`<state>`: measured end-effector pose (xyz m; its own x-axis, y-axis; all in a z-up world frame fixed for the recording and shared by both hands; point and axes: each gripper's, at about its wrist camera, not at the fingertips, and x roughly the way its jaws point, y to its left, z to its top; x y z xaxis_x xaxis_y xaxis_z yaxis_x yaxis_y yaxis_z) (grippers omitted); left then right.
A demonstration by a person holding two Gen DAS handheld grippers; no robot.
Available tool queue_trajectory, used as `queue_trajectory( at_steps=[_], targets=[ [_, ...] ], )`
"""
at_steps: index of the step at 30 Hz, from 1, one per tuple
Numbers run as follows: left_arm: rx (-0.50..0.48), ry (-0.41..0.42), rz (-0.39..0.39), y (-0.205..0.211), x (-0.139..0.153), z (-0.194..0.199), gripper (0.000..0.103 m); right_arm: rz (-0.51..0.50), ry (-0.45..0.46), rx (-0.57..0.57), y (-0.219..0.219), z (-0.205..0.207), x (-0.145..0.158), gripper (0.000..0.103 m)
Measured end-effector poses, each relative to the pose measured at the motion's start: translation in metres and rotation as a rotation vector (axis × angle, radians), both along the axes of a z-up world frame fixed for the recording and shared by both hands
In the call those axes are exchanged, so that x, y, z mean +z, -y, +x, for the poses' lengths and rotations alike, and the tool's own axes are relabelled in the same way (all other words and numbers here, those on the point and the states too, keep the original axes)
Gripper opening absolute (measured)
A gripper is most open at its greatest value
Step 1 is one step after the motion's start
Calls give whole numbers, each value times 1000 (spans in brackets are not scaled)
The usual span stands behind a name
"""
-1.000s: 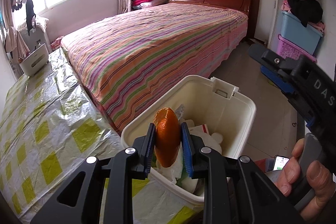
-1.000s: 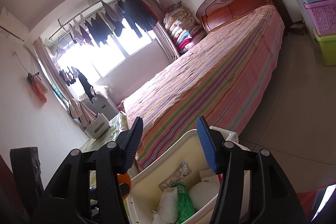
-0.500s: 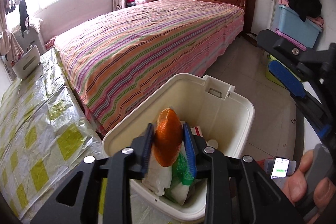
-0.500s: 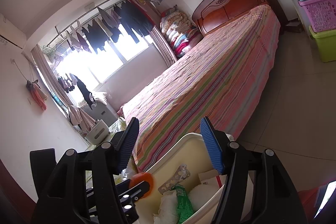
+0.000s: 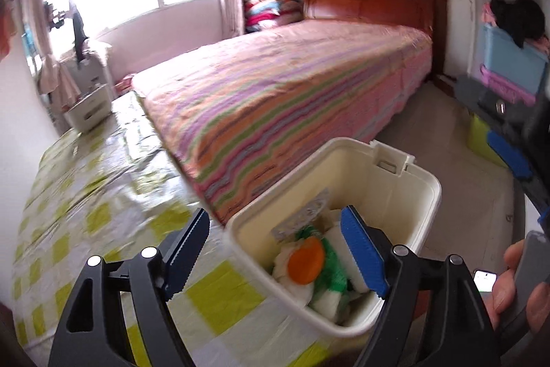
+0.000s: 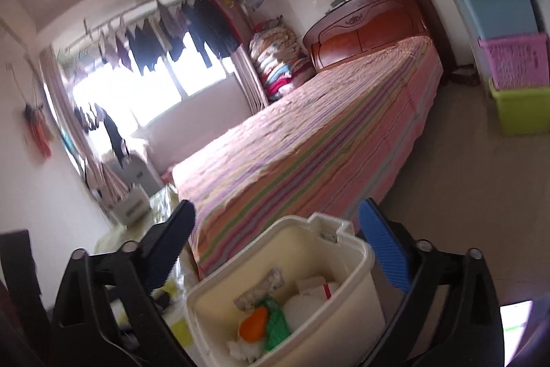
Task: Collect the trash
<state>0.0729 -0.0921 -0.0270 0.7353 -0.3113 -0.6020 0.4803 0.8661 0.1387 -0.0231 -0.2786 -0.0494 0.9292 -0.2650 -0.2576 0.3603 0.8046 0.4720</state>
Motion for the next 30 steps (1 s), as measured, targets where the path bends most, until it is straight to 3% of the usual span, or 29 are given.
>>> queue_trajectory(
  at_steps=[7,13,21,30],
  targets=[
    [123,80,39,-63,19,-24,77,-80,-150,49,-43,-18,10,97],
    [164,69,14,-98,29,-31,77,-148,-250,84,-74,-19,11,97],
    [181,87,-13,-113,40,-36,77,-191,-274,114,-95,-3,40,97],
    [174,91,-38,-115,49,-39,77,-202,-284,133,-98,-1,35,97]
  ],
)
